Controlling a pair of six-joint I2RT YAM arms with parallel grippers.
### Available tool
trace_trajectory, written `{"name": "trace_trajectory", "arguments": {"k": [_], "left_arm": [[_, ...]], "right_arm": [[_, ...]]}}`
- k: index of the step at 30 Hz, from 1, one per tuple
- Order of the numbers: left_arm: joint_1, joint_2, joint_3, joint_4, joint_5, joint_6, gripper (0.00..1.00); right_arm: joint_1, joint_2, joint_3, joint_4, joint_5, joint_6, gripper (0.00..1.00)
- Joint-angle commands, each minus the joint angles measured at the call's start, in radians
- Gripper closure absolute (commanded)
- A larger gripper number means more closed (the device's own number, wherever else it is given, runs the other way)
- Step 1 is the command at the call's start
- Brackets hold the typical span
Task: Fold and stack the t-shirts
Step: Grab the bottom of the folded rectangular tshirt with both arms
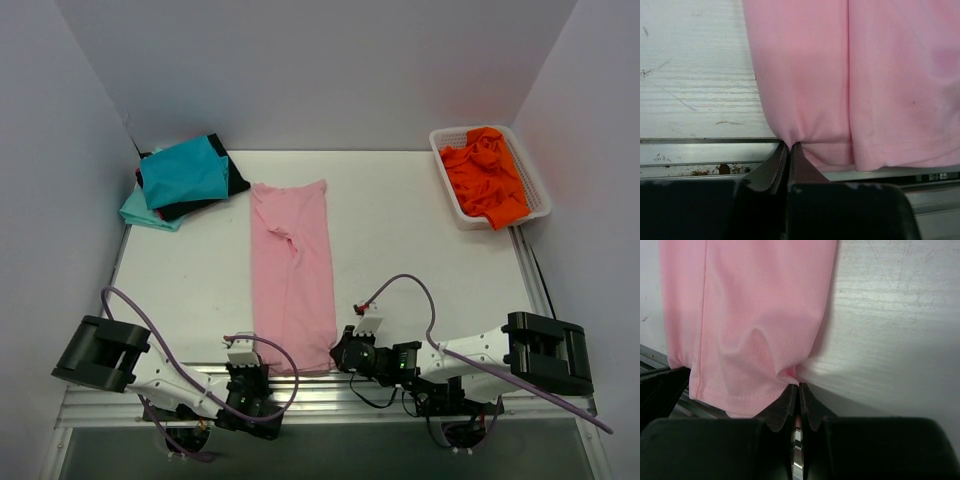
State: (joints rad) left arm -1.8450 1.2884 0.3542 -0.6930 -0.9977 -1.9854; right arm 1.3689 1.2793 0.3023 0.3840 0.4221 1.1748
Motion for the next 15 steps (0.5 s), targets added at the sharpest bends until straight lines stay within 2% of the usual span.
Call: {"name": "trace_trajectory", "arguments": {"k": [1,6,12,15], "left_arm": [[0.001,-0.030,0.026,-0.063,-0.010,-0.449,0.98],[-0.013,-0.078,0.138,-0.290,-0.012,-0.457,0.98],[-0.014,-0.239,0.193,-0.424,-0.050,-0.391,0.98],[-0.013,-0.329,0.210,-0.500,-0.105,-0.365,0.97]], "right_arm": [[-0.008,0.006,0.027,-0.048,0.037,-0.014,1.00],[-0.007,-0.095,0.032,-0.153,0.081,0.006,1.00],[-0.007,-0.303,0.064,-0.315,0.141,0.003,1.00],[-0.014,-0.324,0.109,-0.361,0.170,-0.030,1.00]]}}
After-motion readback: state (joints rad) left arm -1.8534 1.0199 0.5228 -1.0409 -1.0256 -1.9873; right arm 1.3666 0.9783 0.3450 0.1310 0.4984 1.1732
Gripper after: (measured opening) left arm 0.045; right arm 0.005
